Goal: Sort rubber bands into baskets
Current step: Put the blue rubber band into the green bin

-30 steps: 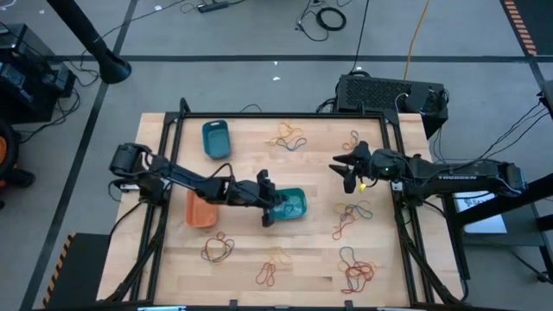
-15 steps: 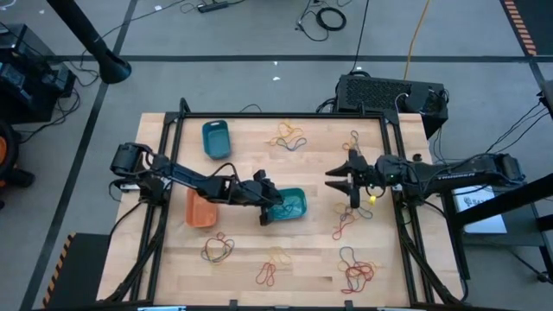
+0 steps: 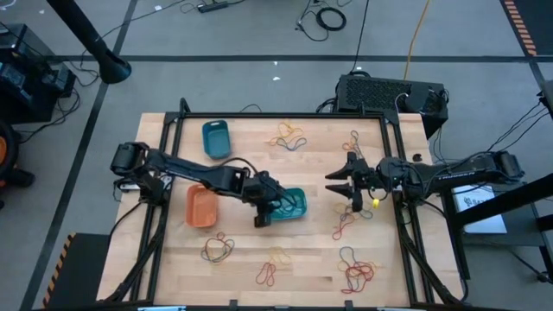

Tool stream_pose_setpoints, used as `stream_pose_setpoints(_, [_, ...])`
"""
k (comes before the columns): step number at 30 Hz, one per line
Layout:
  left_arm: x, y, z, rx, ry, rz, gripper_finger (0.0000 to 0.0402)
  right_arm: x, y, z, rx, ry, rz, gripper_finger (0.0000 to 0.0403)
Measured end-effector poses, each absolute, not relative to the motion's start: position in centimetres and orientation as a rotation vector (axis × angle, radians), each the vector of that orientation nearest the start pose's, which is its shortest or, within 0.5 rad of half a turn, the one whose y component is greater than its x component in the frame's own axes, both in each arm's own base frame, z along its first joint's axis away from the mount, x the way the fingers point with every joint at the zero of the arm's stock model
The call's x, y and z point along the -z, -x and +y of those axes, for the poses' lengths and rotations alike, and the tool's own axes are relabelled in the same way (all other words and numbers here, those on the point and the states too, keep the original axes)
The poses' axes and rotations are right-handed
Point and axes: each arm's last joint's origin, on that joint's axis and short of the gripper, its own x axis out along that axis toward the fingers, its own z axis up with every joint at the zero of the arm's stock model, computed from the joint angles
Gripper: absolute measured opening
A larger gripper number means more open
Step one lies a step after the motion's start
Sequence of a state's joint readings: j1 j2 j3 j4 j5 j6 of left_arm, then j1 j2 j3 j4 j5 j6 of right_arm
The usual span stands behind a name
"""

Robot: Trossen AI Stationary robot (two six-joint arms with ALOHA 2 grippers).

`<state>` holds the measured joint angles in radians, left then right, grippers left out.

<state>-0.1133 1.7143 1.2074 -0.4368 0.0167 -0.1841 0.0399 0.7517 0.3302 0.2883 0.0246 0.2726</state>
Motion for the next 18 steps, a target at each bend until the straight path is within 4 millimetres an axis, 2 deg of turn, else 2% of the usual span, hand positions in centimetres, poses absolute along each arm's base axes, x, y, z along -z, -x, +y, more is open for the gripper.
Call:
stream_pose_setpoints(4, [-23.0, -34.9, -5.4, 0.170, 0.238, 1.077, 0.0141, -22.5, -17.1, 0.9, -0.016, -0.268, 0.137, 0.0160])
stream_pose_setpoints(10, [-22.5, -32.9, -8.8, 0.275, 0.305, 1.267, 0.0141, -22.8, -17.1, 1.7, -0.061, -0.267, 0.119, 0.0160])
stream_pose_setpoints(14, [-21.9, -31.5, -11.8, 0.277, 0.300, 1.325, 0.0141, -23.0, -17.0, 2.2, -0.096, -0.247, 0.093, 0.0160])
stream_pose_setpoints(18, [-21.1, -30.1, -14.4, 0.190, 0.267, 1.342, 0.0141, -23.0, -17.2, 2.7, -0.128, -0.239, 0.088, 0.0160])
